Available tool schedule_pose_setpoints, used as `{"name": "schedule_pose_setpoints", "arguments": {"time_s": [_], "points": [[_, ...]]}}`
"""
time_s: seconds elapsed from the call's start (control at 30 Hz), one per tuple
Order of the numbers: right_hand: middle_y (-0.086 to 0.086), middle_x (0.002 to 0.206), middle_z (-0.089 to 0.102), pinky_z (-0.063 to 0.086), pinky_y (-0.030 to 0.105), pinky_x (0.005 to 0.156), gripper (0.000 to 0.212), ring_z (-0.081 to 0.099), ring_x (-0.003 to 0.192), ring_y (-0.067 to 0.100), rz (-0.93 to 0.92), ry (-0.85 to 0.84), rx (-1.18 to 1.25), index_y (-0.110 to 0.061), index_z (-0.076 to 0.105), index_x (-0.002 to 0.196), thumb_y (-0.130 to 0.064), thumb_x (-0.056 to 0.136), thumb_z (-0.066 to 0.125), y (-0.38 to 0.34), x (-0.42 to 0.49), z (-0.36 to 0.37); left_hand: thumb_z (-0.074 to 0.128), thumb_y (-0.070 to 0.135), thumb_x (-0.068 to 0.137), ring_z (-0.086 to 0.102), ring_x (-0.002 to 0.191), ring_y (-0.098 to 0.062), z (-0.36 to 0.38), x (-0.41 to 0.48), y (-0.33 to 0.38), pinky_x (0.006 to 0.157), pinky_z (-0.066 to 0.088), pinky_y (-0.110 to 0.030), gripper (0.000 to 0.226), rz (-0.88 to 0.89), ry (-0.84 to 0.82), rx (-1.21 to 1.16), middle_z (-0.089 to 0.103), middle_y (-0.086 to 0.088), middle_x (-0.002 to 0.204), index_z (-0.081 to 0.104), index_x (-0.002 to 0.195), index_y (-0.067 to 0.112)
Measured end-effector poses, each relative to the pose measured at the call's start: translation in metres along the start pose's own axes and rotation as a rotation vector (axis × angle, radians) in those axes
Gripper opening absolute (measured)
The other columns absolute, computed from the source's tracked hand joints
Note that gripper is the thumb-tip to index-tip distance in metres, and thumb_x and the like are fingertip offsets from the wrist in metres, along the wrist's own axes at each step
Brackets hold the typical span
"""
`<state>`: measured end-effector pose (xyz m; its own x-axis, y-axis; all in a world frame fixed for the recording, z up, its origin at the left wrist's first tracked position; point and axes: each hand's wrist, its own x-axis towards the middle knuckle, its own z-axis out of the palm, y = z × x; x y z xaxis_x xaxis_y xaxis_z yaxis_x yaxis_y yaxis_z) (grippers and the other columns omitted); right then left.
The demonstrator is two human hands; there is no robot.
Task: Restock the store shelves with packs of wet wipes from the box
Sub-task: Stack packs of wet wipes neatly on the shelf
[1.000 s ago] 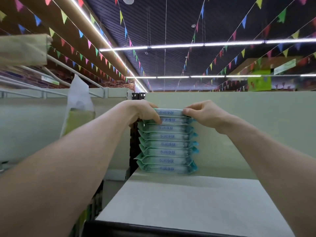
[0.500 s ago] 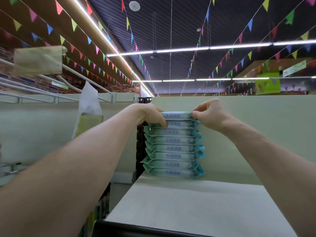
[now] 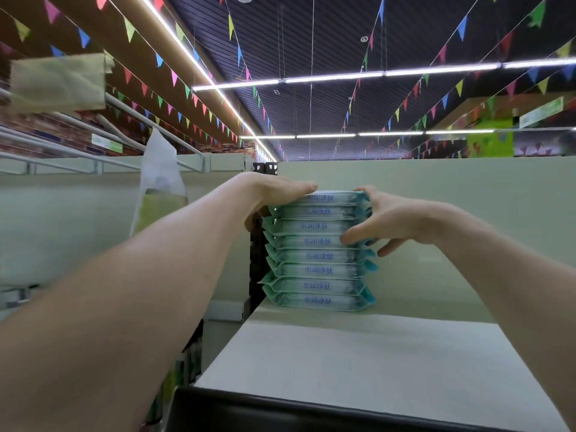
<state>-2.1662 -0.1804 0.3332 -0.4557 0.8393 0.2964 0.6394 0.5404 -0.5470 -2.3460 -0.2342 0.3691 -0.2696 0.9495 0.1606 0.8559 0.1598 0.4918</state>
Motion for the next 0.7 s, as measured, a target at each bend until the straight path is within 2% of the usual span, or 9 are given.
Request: {"name": "schedule_pose_setpoints", "arguments": {"time_s": [0.13,0.27,0.37,0.43,0.5,0.57,0.7], "points": [[-0.001,0.115,0.053,0.057,0.038,0.077,0.079,0.059,0.095,0.018,-0.044,0.081,-0.087,-0.029,0.025,0.14,-0.025,0.079,0.076,0.003,0.007,0.008,0.035,0.062,0.095,0.035,0.136,-0.033,0.003,0.001,0.0,0.103,0.035,-0.048,0.068,0.031,0.034,0.045,0.033,-0.01,0.151,0.035,0.146,0.017],[-0.002,0.116,0.05,0.056,0.039,0.079,0.079,0.055,0.094,0.018,-0.072,0.111,-0.112,-0.029,0.024,0.141,-0.026,0.08,0.074,0.004,0.007,0.012,0.033,0.06,0.097,0.032,0.138,-0.031,0.005,-0.002,0.001,0.105,0.032,-0.045,0.068,0.05,0.046,0.094,0.031,-0.009,0.153,0.033,0.148,0.015],[0.003,0.129,0.048,0.048,0.038,0.095,0.087,0.051,0.111,0.022,-0.098,0.173,-0.174,-0.024,0.025,0.144,-0.027,0.075,0.079,0.005,0.007,0.009,0.032,0.059,0.098,0.034,0.137,-0.031,0.006,-0.003,0.001,0.108,0.03,-0.042,0.069,0.08,0.092,0.151,0.033,-0.009,0.152,0.034,0.148,0.012],[0.007,0.144,0.035,0.038,0.038,0.106,0.102,0.043,0.126,0.026,-0.112,0.218,-0.255,-0.024,0.016,0.15,-0.029,0.072,0.082,0.003,0.007,0.006,0.029,0.058,0.099,0.038,0.134,-0.03,0.007,-0.001,0.001,0.109,0.031,-0.041,0.065,0.149,0.151,0.255,0.039,-0.01,0.149,0.039,0.146,0.014],[0.004,0.146,0.027,0.038,0.04,0.106,0.109,0.042,0.127,0.028,-0.16,0.24,-0.312,-0.027,0.009,0.152,-0.031,0.071,0.082,-0.002,0.006,0.005,0.028,0.052,0.101,0.032,0.138,-0.029,0.009,-0.001,0.001,0.112,0.025,-0.045,0.056,0.254,0.256,0.378,0.039,-0.009,0.149,0.042,0.145,0.02],[0.004,0.143,0.029,0.041,0.042,0.105,0.107,0.044,0.122,0.027,-0.222,0.253,-0.394,-0.029,0.01,0.151,-0.034,0.072,0.081,-0.008,0.004,0.009,0.028,0.05,0.102,0.022,0.143,-0.026,0.013,-0.004,0.001,0.115,0.013,-0.051,0.053,0.34,0.319,0.445,0.032,-0.006,0.154,0.034,0.149,0.025],[0.005,0.14,0.037,0.037,0.047,0.105,0.084,0.037,0.127,0.025,-0.263,0.342,-0.668,-0.028,0.024,0.148,-0.042,0.08,0.07,-0.015,0.002,0.015,0.026,0.055,0.1,0.033,0.138,-0.026,0.024,-0.006,-0.003,0.113,0.004,-0.062,0.054,0.335,0.295,0.477,0.039,-0.004,0.149,0.035,0.146,0.027]]}}
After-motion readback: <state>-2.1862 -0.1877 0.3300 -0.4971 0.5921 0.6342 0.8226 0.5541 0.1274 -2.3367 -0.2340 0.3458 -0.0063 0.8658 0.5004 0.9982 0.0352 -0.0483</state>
